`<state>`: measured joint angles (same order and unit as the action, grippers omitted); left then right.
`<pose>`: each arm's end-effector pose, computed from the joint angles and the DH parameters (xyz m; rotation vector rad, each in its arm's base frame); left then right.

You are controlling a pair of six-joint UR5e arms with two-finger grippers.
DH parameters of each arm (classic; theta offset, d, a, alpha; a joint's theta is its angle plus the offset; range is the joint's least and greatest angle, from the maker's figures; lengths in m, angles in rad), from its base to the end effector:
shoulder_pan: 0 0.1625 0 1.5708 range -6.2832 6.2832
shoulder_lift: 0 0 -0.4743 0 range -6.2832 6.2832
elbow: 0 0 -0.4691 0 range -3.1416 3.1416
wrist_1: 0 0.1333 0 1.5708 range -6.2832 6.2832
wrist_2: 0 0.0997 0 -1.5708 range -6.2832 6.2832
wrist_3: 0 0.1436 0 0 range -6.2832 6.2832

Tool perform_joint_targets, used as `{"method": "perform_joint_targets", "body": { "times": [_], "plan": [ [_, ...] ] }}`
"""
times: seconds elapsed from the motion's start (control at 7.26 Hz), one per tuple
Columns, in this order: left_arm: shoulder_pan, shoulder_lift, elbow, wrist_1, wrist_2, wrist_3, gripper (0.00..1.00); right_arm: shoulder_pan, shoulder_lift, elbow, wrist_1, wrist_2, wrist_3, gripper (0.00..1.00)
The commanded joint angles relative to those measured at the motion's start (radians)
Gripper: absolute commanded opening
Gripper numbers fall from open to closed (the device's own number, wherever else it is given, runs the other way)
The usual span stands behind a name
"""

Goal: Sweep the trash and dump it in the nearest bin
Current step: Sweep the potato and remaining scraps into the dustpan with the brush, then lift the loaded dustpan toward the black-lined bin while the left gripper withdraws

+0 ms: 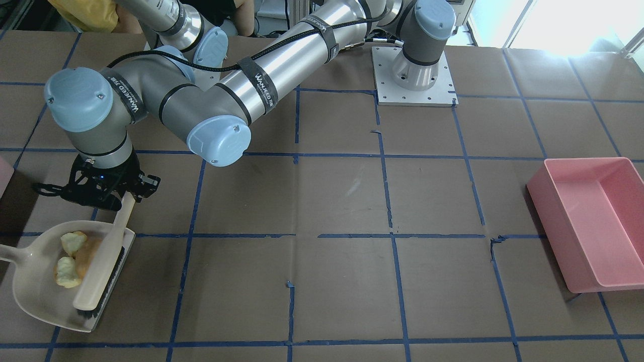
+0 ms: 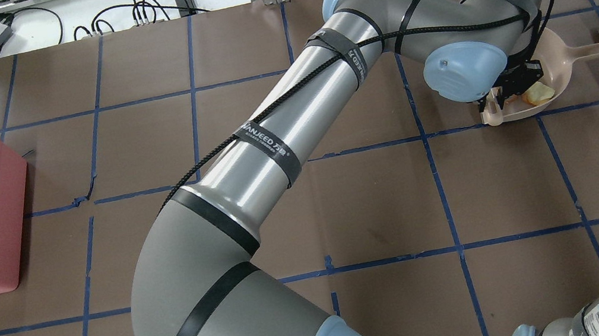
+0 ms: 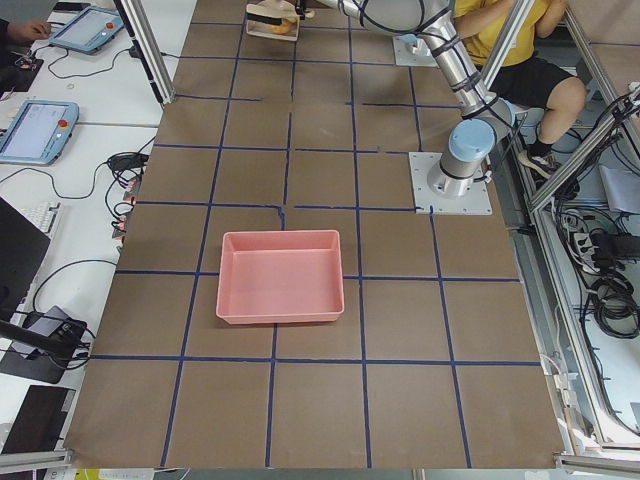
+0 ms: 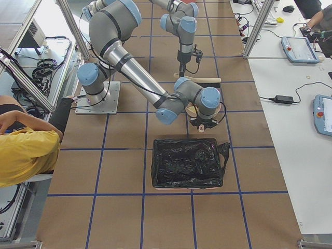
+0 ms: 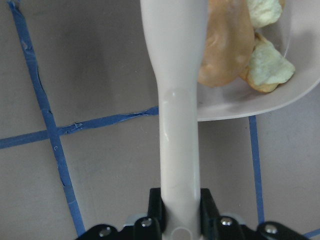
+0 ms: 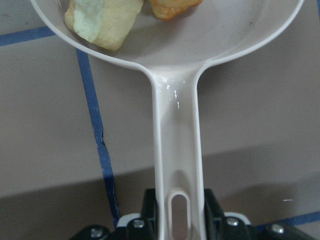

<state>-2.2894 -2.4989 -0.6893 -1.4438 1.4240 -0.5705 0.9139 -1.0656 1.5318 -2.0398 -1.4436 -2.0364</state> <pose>-0.7475 -0.6203 0.2913 -0.2289 -2.9671 -0.0358 -0.3372 -0.6854 0.2245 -1.9793 2.3989 -0.1941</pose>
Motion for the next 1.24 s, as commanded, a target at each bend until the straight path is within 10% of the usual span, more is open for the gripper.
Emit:
{"method": "perform_joint_targets", "body": {
  "times": [0.0, 0.69, 1.1],
  "plan": [
    [0.069, 0.108, -0.127, -0.067, 0.047, 0.059, 0.02, -0.035, -0.002, -0.002, 0.021, 0.06, 0.001, 0.0],
    [0.171, 0.579, -0.938, 0.087, 0.087, 0.106, 0.02, -0.133, -0.054, -0.097, 0.192, 0.08, 0.001, 0.0],
    [0.154, 0.676, -1.157, 0.111, 0.184, 0.017, 0.01, -0.183, -0.123, -0.128, 0.256, 0.098, 0.051, 0.0]
  ]
}}
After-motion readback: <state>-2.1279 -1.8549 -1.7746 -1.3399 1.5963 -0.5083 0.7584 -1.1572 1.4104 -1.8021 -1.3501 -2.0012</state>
